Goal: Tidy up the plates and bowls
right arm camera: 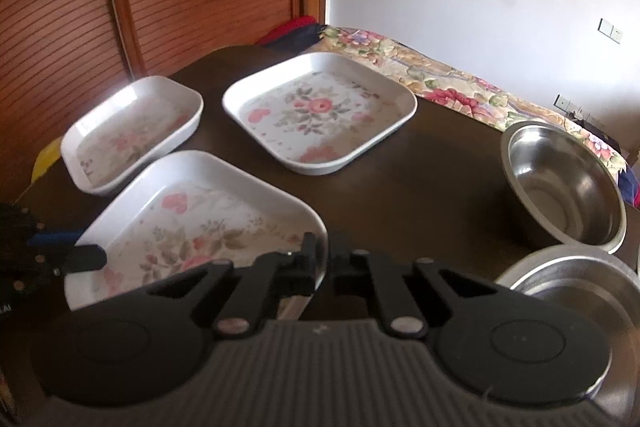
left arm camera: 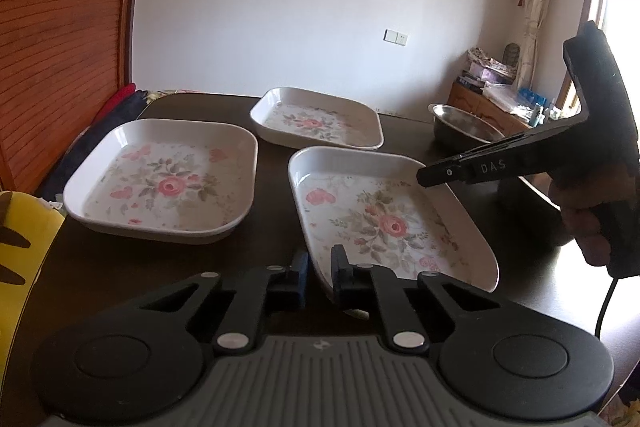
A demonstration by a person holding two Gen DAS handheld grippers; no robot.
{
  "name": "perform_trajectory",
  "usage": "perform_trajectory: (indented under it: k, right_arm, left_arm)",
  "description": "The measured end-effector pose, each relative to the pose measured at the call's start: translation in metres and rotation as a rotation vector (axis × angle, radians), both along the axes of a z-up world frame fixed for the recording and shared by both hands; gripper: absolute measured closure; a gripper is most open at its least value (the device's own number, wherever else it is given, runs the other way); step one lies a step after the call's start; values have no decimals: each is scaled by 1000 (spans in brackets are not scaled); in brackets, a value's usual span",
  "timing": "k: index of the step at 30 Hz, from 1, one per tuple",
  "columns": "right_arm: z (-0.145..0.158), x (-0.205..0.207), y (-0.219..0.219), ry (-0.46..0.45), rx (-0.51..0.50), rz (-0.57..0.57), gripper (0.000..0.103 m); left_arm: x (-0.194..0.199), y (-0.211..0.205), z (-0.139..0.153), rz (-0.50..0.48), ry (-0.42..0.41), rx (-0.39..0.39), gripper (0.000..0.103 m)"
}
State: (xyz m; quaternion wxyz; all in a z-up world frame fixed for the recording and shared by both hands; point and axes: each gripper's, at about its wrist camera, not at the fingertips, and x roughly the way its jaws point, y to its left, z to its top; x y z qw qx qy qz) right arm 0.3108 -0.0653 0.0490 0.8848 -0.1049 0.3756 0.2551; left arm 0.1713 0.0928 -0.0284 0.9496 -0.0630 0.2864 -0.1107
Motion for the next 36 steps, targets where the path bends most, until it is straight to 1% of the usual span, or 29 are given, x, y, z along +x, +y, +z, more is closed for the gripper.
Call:
perform_trajectory:
  k: [6, 10, 19, 25, 28, 32, 36]
  right_arm:
    - [12, -11, -1, -31, 30, -8, 94]
    - [20, -21, 0, -56, 33, -10, 94]
    - [37, -47, -3, -102, 54, -22, 94]
    - [48, -71, -7, -127, 74, -31, 94]
    - [45, -82, -8, -127, 94, -45, 94]
    - [32, -91, -7, -113, 114, -52, 94]
    - [21, -96, -6, -104, 124, -71, 94]
  left_arm:
    - [-7, -3, 4, -5, -7, -3, 64]
    - [-15, -3, 8, 0, -22, -7, 65]
    - [-42, -7, 28, -14, -64, 17, 65]
    - [-57, -8, 32, -27, -63, 41, 66]
    - [-61, -4, 29, -27, -47, 44, 66]
    - [-59, -3, 19, -25, -12, 54, 67]
    - [-54, -3, 13, -25, 2, 68, 67]
